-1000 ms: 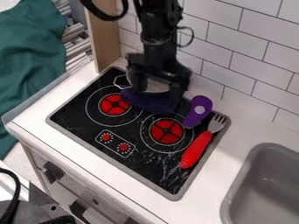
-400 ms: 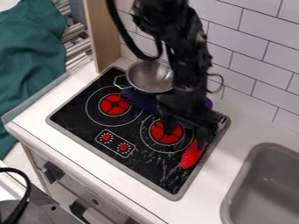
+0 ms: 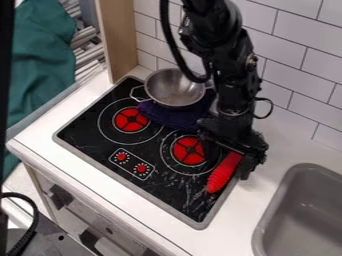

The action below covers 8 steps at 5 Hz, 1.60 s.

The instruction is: Move the red fork to the left side of the stove

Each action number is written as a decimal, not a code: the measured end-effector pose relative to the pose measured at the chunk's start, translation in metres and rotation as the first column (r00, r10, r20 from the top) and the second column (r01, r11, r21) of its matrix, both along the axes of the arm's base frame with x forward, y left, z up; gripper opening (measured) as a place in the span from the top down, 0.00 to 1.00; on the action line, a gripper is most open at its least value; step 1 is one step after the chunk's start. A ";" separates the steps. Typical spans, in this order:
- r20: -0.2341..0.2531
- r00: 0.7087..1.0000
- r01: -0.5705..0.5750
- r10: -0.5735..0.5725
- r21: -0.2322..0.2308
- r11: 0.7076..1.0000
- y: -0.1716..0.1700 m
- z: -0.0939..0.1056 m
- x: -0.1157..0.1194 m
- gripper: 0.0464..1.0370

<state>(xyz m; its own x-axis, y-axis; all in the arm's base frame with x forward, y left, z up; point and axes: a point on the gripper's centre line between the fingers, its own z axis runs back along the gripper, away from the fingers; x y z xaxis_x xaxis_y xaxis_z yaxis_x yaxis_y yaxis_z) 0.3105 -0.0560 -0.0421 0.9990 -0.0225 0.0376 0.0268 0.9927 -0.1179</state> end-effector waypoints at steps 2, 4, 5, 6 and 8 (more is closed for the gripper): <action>0.044 0.998 -0.034 0.034 -0.004 0.999 0.006 -0.004 0.016 0.38; 0.052 0.998 -0.023 0.023 0.007 1.000 0.010 -0.003 0.014 0.76; 0.028 1.000 0.001 -0.002 0.047 0.999 0.011 0.001 -0.002 0.76; 0.105 0.993 0.034 -0.046 0.113 0.993 0.003 0.040 -0.003 0.76; 0.217 0.976 -0.042 0.007 0.154 0.987 0.035 0.095 -0.008 0.76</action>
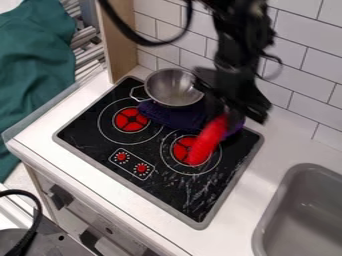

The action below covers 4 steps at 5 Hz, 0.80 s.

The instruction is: Move the red fork to the left side of the stove

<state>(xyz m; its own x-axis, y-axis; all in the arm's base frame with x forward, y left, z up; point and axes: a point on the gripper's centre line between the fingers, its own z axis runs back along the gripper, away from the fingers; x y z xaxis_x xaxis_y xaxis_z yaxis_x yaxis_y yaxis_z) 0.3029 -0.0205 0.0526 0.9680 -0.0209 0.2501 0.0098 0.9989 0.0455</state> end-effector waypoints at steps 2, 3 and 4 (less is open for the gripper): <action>-0.057 0.965 -0.260 0.257 -0.050 0.964 0.102 -0.016 -0.015 0.76; -0.108 0.947 -0.310 0.301 -0.071 0.948 0.151 -0.025 -0.024 0.76; -0.124 0.950 -0.296 0.287 -0.066 0.953 0.197 -0.027 -0.022 0.76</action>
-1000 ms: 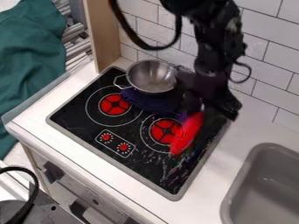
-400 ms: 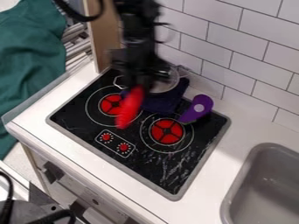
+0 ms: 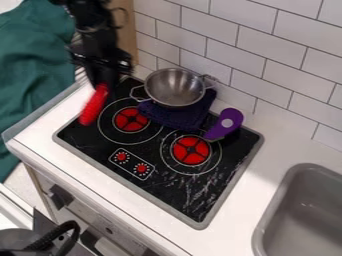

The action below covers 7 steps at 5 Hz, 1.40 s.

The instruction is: Move the red fork to the left side of the stove

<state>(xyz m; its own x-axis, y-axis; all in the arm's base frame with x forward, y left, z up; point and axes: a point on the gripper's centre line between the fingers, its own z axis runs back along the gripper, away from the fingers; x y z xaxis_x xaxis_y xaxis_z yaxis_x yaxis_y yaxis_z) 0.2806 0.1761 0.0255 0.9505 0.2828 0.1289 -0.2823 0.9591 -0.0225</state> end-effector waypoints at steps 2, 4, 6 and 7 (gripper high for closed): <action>-0.080 0.990 0.118 -0.118 -0.011 0.993 0.030 -0.029 0.003 0.76; -0.101 0.970 0.215 -0.221 -0.069 0.974 0.024 -0.059 0.002 0.76; -0.080 0.956 0.272 -0.282 -0.111 0.956 0.011 -0.066 -0.009 0.71; -0.069 0.956 0.276 -0.286 -0.127 0.953 0.007 -0.066 -0.012 0.42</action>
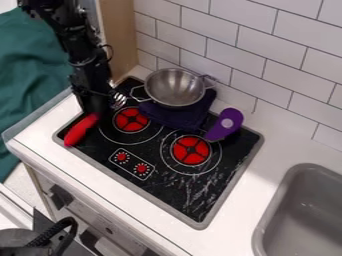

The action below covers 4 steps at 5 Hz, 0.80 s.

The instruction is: Move the red fork to the left side of the stove

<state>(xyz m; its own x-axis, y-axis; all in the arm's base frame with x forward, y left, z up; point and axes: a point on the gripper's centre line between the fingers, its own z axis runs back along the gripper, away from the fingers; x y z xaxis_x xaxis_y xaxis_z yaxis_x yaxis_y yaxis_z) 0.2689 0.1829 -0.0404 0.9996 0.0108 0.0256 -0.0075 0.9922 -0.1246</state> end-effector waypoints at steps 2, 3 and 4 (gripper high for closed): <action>0.070 0.997 -0.047 0.041 0.086 0.995 0.001 0.040 -0.006 0.02; 0.089 0.994 -0.074 0.061 0.151 0.986 -0.004 0.067 -0.008 0.03; 0.100 0.992 -0.094 0.078 0.172 0.981 -0.012 0.079 -0.009 0.03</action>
<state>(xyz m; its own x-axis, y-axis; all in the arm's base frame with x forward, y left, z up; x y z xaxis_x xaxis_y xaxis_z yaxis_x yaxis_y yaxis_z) 0.2597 0.1710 0.0385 0.9883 0.0835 0.1273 -0.0903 0.9948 0.0482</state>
